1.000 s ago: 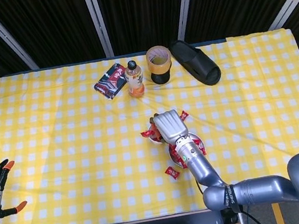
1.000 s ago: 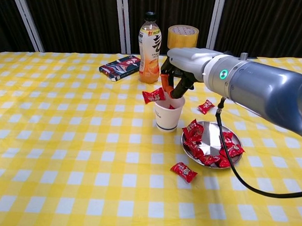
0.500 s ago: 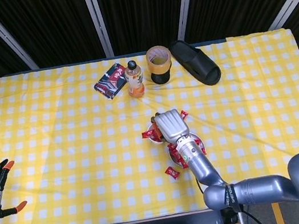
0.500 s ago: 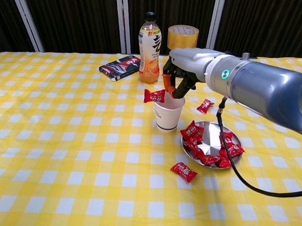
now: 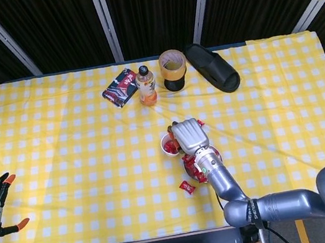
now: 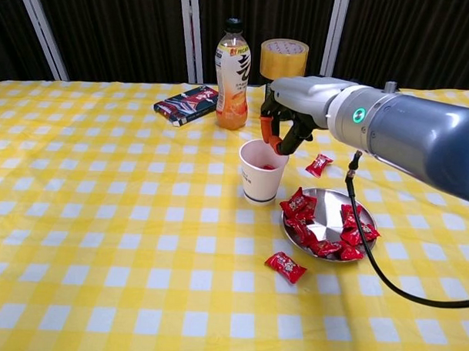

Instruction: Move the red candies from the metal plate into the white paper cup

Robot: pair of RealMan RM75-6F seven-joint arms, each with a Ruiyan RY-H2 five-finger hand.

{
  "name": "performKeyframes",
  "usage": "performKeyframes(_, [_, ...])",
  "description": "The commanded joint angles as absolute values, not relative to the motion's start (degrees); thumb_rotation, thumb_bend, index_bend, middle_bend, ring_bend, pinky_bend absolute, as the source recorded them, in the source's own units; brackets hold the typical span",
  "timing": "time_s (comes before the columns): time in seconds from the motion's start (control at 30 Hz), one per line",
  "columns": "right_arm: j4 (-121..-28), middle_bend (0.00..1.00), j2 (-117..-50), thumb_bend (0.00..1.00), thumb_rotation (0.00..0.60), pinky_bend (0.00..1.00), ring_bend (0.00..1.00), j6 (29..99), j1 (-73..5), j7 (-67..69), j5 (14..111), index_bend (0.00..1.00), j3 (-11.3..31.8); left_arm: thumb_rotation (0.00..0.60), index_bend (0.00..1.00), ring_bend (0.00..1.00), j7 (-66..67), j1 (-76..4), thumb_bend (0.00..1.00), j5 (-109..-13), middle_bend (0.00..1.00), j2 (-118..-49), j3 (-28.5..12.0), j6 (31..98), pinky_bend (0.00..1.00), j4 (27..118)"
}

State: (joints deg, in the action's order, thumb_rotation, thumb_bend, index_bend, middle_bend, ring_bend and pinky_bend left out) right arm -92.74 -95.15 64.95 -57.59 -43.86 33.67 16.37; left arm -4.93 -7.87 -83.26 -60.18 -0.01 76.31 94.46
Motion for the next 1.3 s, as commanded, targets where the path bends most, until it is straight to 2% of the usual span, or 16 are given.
performKeyframes(0.03, [-93.3,0.38,-94.8,0.58,0.600,0.91,0.75,65.3,-57.5,-43.9,34.1,0.44,16.3,0.600,0.00,0.00,-4.9,-7.9,0.05,-83.2,0.00,-60.2,0.0,76.3,0.00,94.4])
performKeyframes(0.13, [-95.0,0.35,-93.8,0.57,0.600,0.91,0.75,66.6,-57.2,-44.5,35.1,0.39,16.0,0.600,0.00,0.00,-4.9,-7.9,0.05,-83.1,0.00,-60.2,0.0,76.1,0.00,94.4])
performKeyframes(0.3, [-101.1,0.30,-90.9,0.51,0.600,0.91,0.75,69.5,-56.1,-46.4,36.1,0.33,14.9,0.600,0.00,0.00,-4.8,-8.0,0.05,-83.3,0.00,-60.2,0.0,76.1,0.00,94.5])
performKeyframes(0.43, [-104.4,0.29,-88.9,0.47,0.600,0.91,0.75,71.2,-55.1,-47.6,35.8,0.29,13.8,0.600,0.00,0.00,-4.7,-7.9,0.05,-83.5,0.00,-60.2,0.1,76.3,0.00,94.6])
performKeyframes(0.53, [-104.3,0.42,-87.5,0.44,0.600,0.91,0.77,71.9,-54.3,-47.3,36.1,0.25,13.4,0.600,0.00,0.00,-4.7,-7.8,0.05,-83.7,0.00,-60.2,0.2,76.5,0.00,94.6])
performKeyframes(0.63, [-102.7,0.64,-86.1,0.42,0.600,0.94,0.81,71.8,-54.0,-47.5,37.2,0.24,13.0,0.600,0.00,0.00,-4.8,-7.6,0.05,-83.9,0.00,-60.2,0.2,77.0,0.00,94.6])
performKeyframes(0.7, [-101.3,0.74,-85.1,0.42,0.600,0.97,0.85,71.2,-54.1,-47.5,37.9,0.24,13.1,0.600,0.00,0.00,-4.7,-7.5,0.05,-83.9,0.00,-60.2,0.3,77.1,0.00,94.6])
performKeyframes(0.8, [-98.4,0.78,-83.7,0.40,0.600,0.99,0.88,68.9,-54.8,-47.9,38.1,0.24,13.3,0.600,0.00,0.00,-4.4,-7.5,0.05,-83.7,0.00,-60.3,0.2,76.9,0.00,94.5])
performKeyframes(0.97, [-93.8,0.78,-83.0,0.37,0.600,0.99,0.88,64.0,-56.4,-48.3,36.9,0.24,13.2,0.600,0.00,0.00,-3.7,-7.8,0.05,-82.7,0.00,-60.4,0.0,76.2,0.00,94.7])
performKeyframes(1.3, [-80.9,0.78,-86.9,0.30,0.600,0.99,0.88,54.1,-58.3,-45.0,39.7,0.23,10.3,0.600,0.00,0.00,-2.6,-8.1,0.05,-81.3,0.00,-60.6,-0.4,75.3,0.00,95.0])
